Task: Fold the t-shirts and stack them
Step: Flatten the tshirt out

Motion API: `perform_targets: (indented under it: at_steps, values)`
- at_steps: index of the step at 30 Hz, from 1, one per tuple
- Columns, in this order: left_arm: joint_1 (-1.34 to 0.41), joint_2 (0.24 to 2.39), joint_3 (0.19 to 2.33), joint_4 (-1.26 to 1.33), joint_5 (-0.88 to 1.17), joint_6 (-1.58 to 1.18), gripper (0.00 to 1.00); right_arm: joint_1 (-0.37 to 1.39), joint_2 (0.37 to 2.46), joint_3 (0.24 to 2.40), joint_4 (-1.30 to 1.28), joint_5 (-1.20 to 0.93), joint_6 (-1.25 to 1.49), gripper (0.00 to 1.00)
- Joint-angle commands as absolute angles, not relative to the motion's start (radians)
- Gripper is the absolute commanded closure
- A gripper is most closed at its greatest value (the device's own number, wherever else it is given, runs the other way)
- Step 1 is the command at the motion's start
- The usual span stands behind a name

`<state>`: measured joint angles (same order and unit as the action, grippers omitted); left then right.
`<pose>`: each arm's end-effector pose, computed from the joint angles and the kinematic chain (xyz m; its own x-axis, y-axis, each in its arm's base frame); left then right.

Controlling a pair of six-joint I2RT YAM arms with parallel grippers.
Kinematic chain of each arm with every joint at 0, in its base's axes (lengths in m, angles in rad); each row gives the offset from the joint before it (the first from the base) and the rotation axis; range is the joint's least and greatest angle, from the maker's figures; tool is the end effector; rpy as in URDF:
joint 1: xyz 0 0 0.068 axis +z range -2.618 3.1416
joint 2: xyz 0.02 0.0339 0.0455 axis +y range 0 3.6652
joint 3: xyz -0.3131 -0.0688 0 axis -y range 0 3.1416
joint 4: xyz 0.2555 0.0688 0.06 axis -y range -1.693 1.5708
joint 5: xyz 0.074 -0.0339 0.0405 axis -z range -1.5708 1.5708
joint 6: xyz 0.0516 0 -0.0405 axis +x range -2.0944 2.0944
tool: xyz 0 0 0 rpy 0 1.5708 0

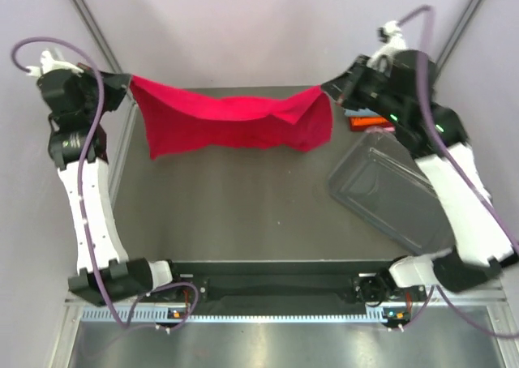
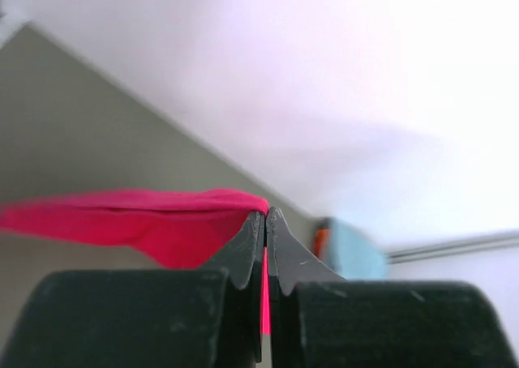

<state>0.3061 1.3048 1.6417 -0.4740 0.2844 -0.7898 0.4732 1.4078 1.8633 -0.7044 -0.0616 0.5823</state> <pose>0.2727 0.0710 0.5398 -0.0746 -0.7385 -0.6701 -0.1096 0.6740 -0.7305 0.2601 0.1368 0.5578 -0.4625 0.3799 -0.8011 -0.3037 0.7810 0.5457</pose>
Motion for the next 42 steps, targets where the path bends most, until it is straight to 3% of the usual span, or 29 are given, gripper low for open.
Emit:
perform_targets:
  at_steps: [1, 9, 14, 18, 23, 25, 29, 30, 33, 34, 39, 42]
  values:
    - [0.310, 1.151, 1.640, -0.434, 0.344, -0.952, 1.00, 0.471, 1.182, 1.716, -0.612, -0.181, 0.713, 1.00]
    - [0.310, 0.870, 1.655, -0.538, 0.356, -1.084, 1.00, 0.471, 0.761, 1.594, -0.695, -0.089, 0.792, 1.00]
    - [0.308, 0.897, 1.839, -0.741, 0.278, -0.930, 1.00, 0.471, 0.753, 1.606, -0.744, -0.092, 0.781, 1.00]
    - [0.308, 0.937, 1.803, -0.686, 0.296, -0.902, 1.00, 0.471, 0.915, 1.589, -0.681, -0.150, 0.761, 1.00]
    - [0.307, 1.028, 1.539, -0.492, 0.313, -0.887, 1.00, 0.469, 1.196, 1.656, -0.539, -0.184, 0.655, 1.00]
    - [0.307, 1.101, 1.419, -0.399, 0.269, -0.881, 1.00, 0.456, 1.394, 1.776, -0.558, -0.094, 0.588, 1.00]
    - [0.307, 1.363, 1.390, -0.269, 0.317, -0.867, 1.00, 0.397, 1.740, 2.070, -0.560, -0.118, 0.565, 1.00]
    - [0.304, 1.479, 1.400, -0.205, 0.349, -0.882, 1.00, 0.382, 1.882, 2.242, -0.566, -0.132, 0.569, 1.00]
    - [0.290, 1.687, 1.515, -0.117, 0.388, -0.946, 1.00, 0.341, 2.147, 2.615, -0.552, -0.124, 0.549, 1.00]
    - [0.284, 1.737, 1.628, -0.106, 0.388, -0.965, 1.00, 0.325, 2.179, 2.643, -0.514, -0.103, 0.516, 1.00]
    - [0.290, 2.066, 2.256, -0.265, 0.520, -1.002, 1.00, 0.259, 2.041, 2.449, -0.247, -0.084, 0.597, 1.00]
    - [0.288, 2.034, 2.346, -0.310, 0.522, -0.985, 1.00, 0.249, 1.895, 2.366, -0.178, -0.100, 0.609, 1.00]
